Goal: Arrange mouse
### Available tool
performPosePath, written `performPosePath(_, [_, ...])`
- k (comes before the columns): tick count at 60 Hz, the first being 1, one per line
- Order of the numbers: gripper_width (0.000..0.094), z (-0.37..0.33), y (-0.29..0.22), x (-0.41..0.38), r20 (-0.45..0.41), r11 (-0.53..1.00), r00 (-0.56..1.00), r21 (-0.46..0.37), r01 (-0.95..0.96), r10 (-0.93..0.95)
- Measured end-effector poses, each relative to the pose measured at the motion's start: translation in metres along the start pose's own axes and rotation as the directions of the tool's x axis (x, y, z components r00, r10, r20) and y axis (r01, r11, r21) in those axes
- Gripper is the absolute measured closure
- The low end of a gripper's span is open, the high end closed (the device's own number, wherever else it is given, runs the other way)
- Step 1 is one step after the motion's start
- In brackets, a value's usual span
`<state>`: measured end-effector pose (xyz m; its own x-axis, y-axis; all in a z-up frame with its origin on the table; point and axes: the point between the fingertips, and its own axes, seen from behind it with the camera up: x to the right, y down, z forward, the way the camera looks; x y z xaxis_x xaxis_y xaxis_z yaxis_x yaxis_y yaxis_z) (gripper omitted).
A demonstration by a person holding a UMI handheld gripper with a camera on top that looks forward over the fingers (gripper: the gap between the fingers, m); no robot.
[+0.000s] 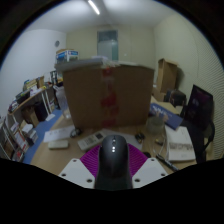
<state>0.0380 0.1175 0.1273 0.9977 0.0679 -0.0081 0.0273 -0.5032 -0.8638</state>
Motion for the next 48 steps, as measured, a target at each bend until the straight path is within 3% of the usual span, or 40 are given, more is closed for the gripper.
performPosePath(12, [0.0576,0.039,0.086,0.016,0.055,0.992,0.997,-0.117,-0.041,0.048])
performPosePath(22, [0.0547,0.053,0.126,0.019,0.051,0.981,0.998,-0.188,0.043,-0.034])
performPosePath(27, [0.0497,0.056,0.122,0.020,0.049,0.986,0.999,-0.165,0.017,-0.009])
performPosePath(34, [0.0441,0.055,0.125,0.020,0.045,0.977,0.998,-0.208,0.049,-0.041])
performPosePath(37, [0.0381,0.051,0.128,0.021,0.034,0.969,0.999,-0.242,0.044,-0.037])
performPosePath(43, [0.0043,0.036,0.127,0.014,0.026,0.963,1.000,-0.269,0.019,-0.012])
performPosePath(48, [0.0097,0.013,0.122,0.007,-0.001,0.962,1.000,-0.273,-0.006,0.006])
